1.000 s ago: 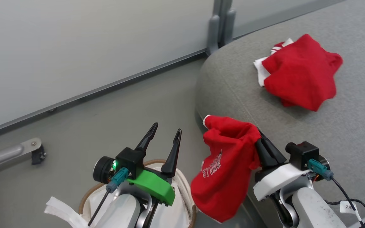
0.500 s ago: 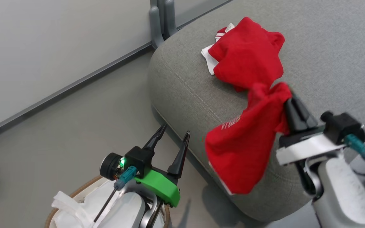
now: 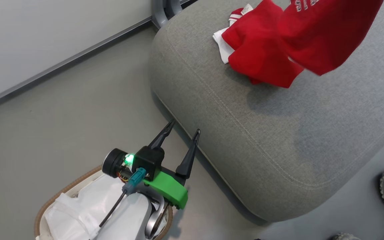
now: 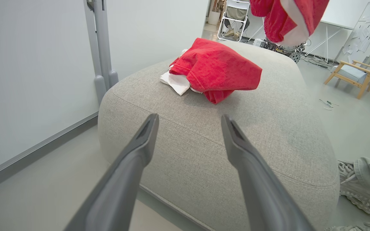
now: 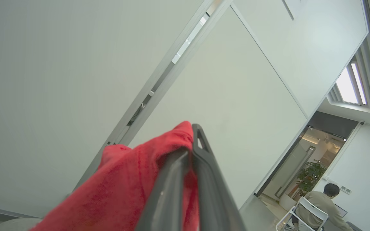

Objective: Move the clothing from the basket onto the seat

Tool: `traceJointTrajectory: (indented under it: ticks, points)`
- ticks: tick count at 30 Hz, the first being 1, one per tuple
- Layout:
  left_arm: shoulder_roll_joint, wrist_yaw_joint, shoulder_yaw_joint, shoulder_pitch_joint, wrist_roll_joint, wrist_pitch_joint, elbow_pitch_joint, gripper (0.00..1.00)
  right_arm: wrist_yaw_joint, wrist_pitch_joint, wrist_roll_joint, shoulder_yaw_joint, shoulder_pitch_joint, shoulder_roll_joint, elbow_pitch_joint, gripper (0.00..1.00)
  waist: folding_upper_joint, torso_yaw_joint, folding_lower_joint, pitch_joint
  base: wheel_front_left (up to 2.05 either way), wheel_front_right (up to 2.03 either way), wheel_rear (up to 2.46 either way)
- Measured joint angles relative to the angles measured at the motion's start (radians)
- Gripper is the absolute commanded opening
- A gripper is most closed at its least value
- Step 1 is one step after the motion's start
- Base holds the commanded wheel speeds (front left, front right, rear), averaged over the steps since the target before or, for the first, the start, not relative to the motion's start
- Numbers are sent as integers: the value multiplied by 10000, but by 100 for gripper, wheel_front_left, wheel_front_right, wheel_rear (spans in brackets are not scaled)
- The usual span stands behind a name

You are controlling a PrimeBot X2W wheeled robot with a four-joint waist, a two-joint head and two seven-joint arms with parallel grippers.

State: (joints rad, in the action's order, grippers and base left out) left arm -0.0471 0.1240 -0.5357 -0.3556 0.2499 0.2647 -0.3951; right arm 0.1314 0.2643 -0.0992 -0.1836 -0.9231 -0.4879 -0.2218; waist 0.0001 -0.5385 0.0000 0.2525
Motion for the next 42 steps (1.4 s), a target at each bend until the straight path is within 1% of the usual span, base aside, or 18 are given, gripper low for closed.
traceJointTrajectory:
  ticks: [1, 3, 7, 11, 13, 17, 19, 23, 29, 32, 33, 34, 35, 36, 42]
  points:
    - [2, 4, -33, -94, -36, 0, 31, 100, 0, 0, 113, 8, -406, -222, -328, 0, 0, 74, 0, 84, 0, 0, 0]
    - [0, 8, -132, -252, -58, 2, 81, 100, 0, 2, 249, 77, -1074, -453, -940, 0, 0, 272, 0, 240, 0, 0, 0]
    - [2, 33, -408, -522, -165, 0, 104, 100, 0, 0, 711, 274, -1858, -732, -2100, 0, 0, 647, 0, 589, 0, 0, 0]
    - [-4, 35, -629, -874, -176, 0, 138, 100, 0, 0, 1166, 857, -2206, -846, -3296, 0, 0, 1027, 0, 1052, 0, 0, 0]
    - [-4, 35, -780, -1059, -169, 0, 148, 100, 0, 0, 1383, 1400, -2222, -821, -3835, 0, 0, 1238, 1, 1313, 0, 0, 0]
    - [-2, 35, -890, -1355, -171, 0, 134, 100, 0, 0, 1885, 2278, -2102, -700, -4479, 0, 0, 1606, 1, 1805, 0, 0, 0]
    - [-4, 35, -899, -1493, -192, 2, 105, 100, 0, 2, 1983, 2550, -1814, -431, -4755, 0, 0, 1799, 1, 2091, 0, 0, 0]
    - [-13, 35, -915, -1673, -251, 2, 36, 100, 0, 0, 1960, 2869, -1129, 349, -5033, 0, 0, 2117, 1, 2629, 0, 0, 0]
    - [-102, 35, -913, -1797, -282, 0, -109, 100, 0, 0, 1526, 2635, 152, 1620, -5033, 0, 0, 2476, 2, 3292, 0, 0, 0]
    - [-100, 36, -901, -1800, -282, 0, -176, 100, 0, 0, 1354, 2552, 739, 1935, -4955, 0, 0, 2617, 2, 3413, 0, 0, 0]
    - [-102, 36, -890, -1800, -280, 2, -192, 100, 0, 0, 1287, 2575, 941, 2033, -4903, 27, 0, 2640, 2, 3403, 0, 0, 0]
    - [-100, 36, -878, -1800, -276, 0, -217, 100, 0, 0, 1243, 2596, 1106, 2092, -4798, 42, 0, 2650, 2, 3377, 0, 0, 0]
    - [-100, 36, -869, -1799, -270, 0, -226, 100, 0, 0, 1216, 2621, 1296, 2109, -4658, 91, -1, 2656, 2, 3334, 0, 0, 0]
    - [-98, 36, -863, -1793, -249, 2, -238, 100, 0, 0, 1118, 2669, 1494, 2140, -4521, 100, 0, 2658, 2, 3276, 0, 0, 0]
    - [-86, 36, -832, -1514, -138, 0, -211, 100, 0, 0, 775, 2938, 2702, 2320, -3653, 100, 0, 2564, 1, 2694, 0, 0, 0]
